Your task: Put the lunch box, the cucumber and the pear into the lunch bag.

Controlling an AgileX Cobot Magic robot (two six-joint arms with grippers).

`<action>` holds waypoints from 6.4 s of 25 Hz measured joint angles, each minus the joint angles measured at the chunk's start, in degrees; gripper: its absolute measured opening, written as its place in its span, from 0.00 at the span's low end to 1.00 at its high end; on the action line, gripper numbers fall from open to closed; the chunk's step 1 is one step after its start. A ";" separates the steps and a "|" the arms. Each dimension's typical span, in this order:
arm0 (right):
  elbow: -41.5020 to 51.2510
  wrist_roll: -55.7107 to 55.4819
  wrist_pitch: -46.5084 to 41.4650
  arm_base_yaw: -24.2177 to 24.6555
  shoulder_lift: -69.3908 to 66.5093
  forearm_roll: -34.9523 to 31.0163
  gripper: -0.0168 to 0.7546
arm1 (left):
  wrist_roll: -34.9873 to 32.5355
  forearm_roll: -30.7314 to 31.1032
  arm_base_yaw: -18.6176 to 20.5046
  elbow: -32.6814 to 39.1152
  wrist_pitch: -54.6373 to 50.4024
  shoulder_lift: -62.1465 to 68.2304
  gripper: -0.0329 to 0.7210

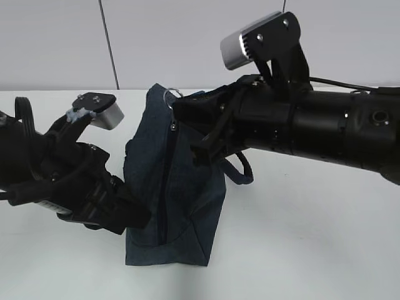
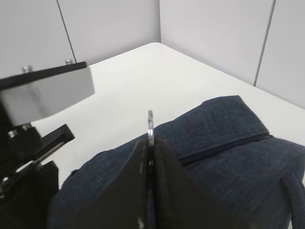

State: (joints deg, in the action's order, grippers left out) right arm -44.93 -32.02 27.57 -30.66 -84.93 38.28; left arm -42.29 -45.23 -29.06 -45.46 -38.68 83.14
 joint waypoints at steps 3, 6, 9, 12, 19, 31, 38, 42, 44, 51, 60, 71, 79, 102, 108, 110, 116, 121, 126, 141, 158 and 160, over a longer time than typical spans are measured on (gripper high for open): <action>-1.07 -1.61 1.18 1.86 -1.68 0.00 0.02 | 0.00 0.12 0.00 0.00 0.00 0.00 0.06; -2.16 -2.08 1.82 2.47 -2.72 0.89 0.02 | 0.00 0.12 0.00 0.00 0.00 0.00 0.06; -4.33 -3.12 1.57 2.55 -3.96 2.56 0.02 | 0.00 0.24 0.00 0.00 0.00 0.00 0.06; -6.21 -3.54 0.67 2.55 -5.42 2.93 0.02 | 0.05 0.31 0.00 0.00 0.00 0.00 0.06; -8.03 -8.04 1.44 7.83 -6.90 5.97 0.02 | 0.22 0.48 0.05 0.00 -0.76 0.00 0.06; -14.46 -25.52 12.19 18.14 -14.92 21.96 0.02 | 0.33 0.55 0.05 -0.09 -4.18 0.00 0.06; -21.89 -31.61 13.20 19.33 -20.03 29.12 0.02 | 0.39 0.62 0.11 -0.34 -5.40 0.00 0.06; -25.68 -35.60 13.82 20.66 -23.36 32.75 0.02 | 0.39 0.57 0.11 -0.40 -5.52 0.00 0.06; -27.24 -37.46 14.37 21.40 -24.79 34.23 0.02 | 0.39 0.62 0.11 -0.40 -5.52 0.00 0.06; -29.83 -39.82 15.11 23.01 -27.10 37.54 0.02 | 0.39 0.79 0.28 -0.46 -5.34 0.00 0.06; -32.01 -43.11 17.38 24.86 -31.23 39.83 0.02 | 0.39 1.34 0.32 -0.48 -4.78 0.00 0.05; -32.79 -44.53 25.60 26.04 -29.86 45.80 0.02 | 0.39 0.42 0.32 -0.09 -5.79 -2.49 0.12; -32.79 -46.30 29.02 26.13 -27.81 48.71 0.02 | 0.43 -0.87 0.26 0.14 -4.10 -8.72 0.48; -32.79 -46.90 29.31 26.13 -27.81 49.00 0.02 | 1.24 -9.22 0.58 -18.27 12.12 4.01 0.57; -32.83 -46.90 29.31 26.13 -27.81 49.09 0.02 | 7.42 -5.64 5.75 -25.88 3.74 9.71 0.57; -32.83 -47.00 29.31 26.13 -27.81 49.12 0.02 | 10.59 -1.18 7.08 -28.57 1.16 11.12 0.57; -32.83 -47.00 29.36 26.13 -27.81 49.21 0.02 | 15.27 5.37 7.35 -34.76 -6.60 15.07 0.56; -32.83 -47.00 29.36 26.13 -27.81 49.21 0.02 | 16.99 7.64 7.35 -35.96 -8.24 16.42 0.45; -32.83 -47.00 29.45 26.13 -27.81 49.21 0.02 | 17.07 7.70 7.35 -35.96 -8.59 16.92 0.41; -32.83 -47.76 29.45 25.33 -27.81 49.34 0.02 | 16.82 6.71 7.35 -36.44 -8.50 19.59 0.09; -33.06 -47.43 27.18 25.33 -27.81 48.46 0.02 | 14.05 6.83 7.35 -36.44 -11.99 18.52 0.07; -34.16 -48.42 27.60 25.33 -28.81 48.46 0.02 | 13.89 6.83 7.35 -36.49 -12.48 18.51 0.07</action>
State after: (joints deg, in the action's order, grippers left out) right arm -79.08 -80.44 55.17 -5.33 -113.74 86.74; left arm -28.40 -38.40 -21.71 -81.95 -51.17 101.65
